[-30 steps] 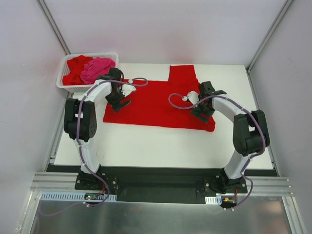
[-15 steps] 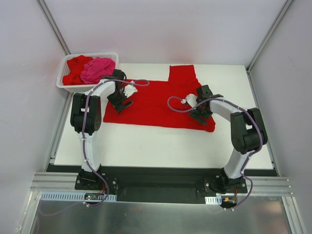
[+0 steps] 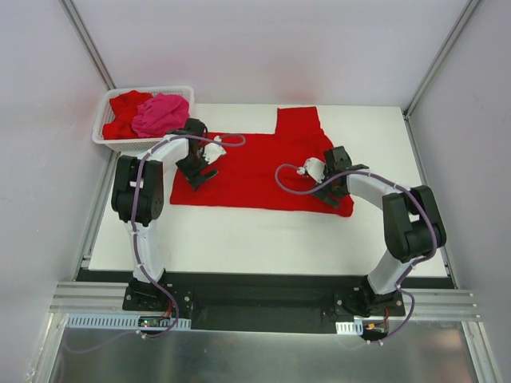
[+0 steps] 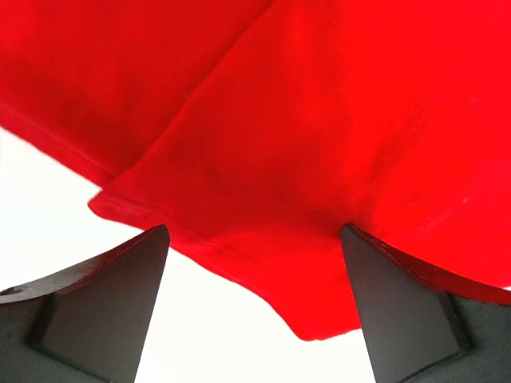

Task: Fold and stack the t-shirts
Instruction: Fold the flattened tshirt in 1/3 of the way

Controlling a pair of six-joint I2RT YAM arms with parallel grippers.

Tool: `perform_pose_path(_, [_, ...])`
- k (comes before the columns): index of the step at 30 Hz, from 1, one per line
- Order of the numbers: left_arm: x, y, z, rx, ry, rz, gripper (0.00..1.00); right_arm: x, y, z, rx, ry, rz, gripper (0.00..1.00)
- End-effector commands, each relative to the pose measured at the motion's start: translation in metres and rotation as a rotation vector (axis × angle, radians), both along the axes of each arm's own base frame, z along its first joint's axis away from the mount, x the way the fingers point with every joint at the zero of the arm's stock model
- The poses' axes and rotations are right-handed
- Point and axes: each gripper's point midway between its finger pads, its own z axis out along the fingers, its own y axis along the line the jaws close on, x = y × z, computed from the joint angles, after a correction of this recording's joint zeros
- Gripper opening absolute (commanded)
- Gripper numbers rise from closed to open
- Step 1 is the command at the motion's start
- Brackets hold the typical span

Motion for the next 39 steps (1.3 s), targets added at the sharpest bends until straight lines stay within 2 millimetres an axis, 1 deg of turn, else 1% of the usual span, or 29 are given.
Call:
perform_pose_path(1, [-0.030,-0.005,0.006,-0.009,0.040,0.008,0.91,-0.028,-0.007,-0.007,-0.027,0.068,0.036,0.86])
perform_pose_path(2, [-0.037,-0.006,0.002,-0.007,0.055,0.008,0.91,-0.029,-0.009,-0.007,-0.034,0.071,0.044,0.87])
perform_pose_path(3, [-0.041,-0.006,0.003,-0.006,0.058,0.006,0.91,-0.031,-0.010,-0.006,-0.038,0.071,0.046,0.87])
perform_pose_path(4, [-0.043,-0.006,0.007,-0.008,0.049,0.006,0.91,-0.032,-0.011,-0.007,-0.043,0.076,0.049,0.87])
perform_pose_path(5, [-0.051,-0.007,0.004,-0.006,0.064,0.003,0.91,-0.034,-0.013,-0.008,-0.046,0.082,0.045,0.87])
perform_pose_path(6, [-0.054,-0.012,0.004,-0.023,0.070,-0.005,0.91,-0.035,-0.012,-0.006,-0.042,0.080,0.048,0.87])
perform_pose_path(7, [-0.056,-0.013,0.008,-0.025,0.060,-0.010,0.91,-0.038,-0.013,-0.006,-0.045,0.091,0.045,0.87])
perform_pose_path(9, [-0.064,-0.017,0.006,-0.024,0.071,-0.023,0.91,-0.041,-0.014,-0.005,-0.046,0.099,0.042,0.87])
perform_pose_path(11, [-0.068,-0.019,0.010,-0.026,0.066,-0.029,0.91,-0.049,-0.017,-0.003,-0.050,0.114,0.043,0.87])
perform_pose_path(12, [-0.069,-0.023,0.010,-0.026,0.065,-0.040,0.91,-0.054,-0.018,-0.006,-0.050,0.128,0.045,0.87])
perform_pose_path(14, [-0.070,-0.027,0.013,-0.027,0.059,-0.043,0.91,-0.063,-0.020,-0.004,-0.050,0.144,0.047,0.87])
perform_pose_path(16, [-0.071,-0.032,0.014,-0.027,0.053,-0.058,0.91,-0.078,-0.020,-0.007,-0.045,0.195,0.058,0.87])
perform_pose_path(17, [-0.071,-0.034,0.015,-0.028,0.052,-0.060,0.92,-0.082,-0.021,-0.005,-0.040,0.195,0.058,0.87])
perform_pose_path(19, [-0.071,-0.037,0.017,-0.027,0.046,-0.067,0.91,-0.093,-0.021,-0.006,-0.034,0.221,0.067,0.87])
perform_pose_path(22, [-0.073,-0.038,0.020,-0.028,0.038,-0.073,0.92,-0.103,-0.022,-0.005,-0.037,0.241,0.081,0.87])
perform_pose_path(27, [-0.081,-0.035,0.020,-0.019,0.043,-0.076,0.92,-0.108,-0.024,-0.002,-0.039,0.242,0.091,0.87])
perform_pose_path(28, [-0.082,-0.034,0.023,-0.021,0.036,-0.076,0.92,-0.108,-0.024,-0.002,-0.040,0.245,0.091,0.88])
perform_pose_path(31, [-0.091,-0.032,0.026,-0.022,0.039,-0.073,0.92,-0.109,-0.025,-0.002,-0.048,0.245,0.097,0.88])
perform_pose_path(34, [-0.102,-0.030,0.025,-0.022,0.047,-0.064,0.92,-0.106,-0.025,-0.004,-0.052,0.238,0.100,0.88])
perform_pose_path(39, [-0.126,-0.033,0.015,-0.036,0.096,-0.055,0.92,-0.097,-0.023,-0.002,-0.054,0.225,0.085,0.88])
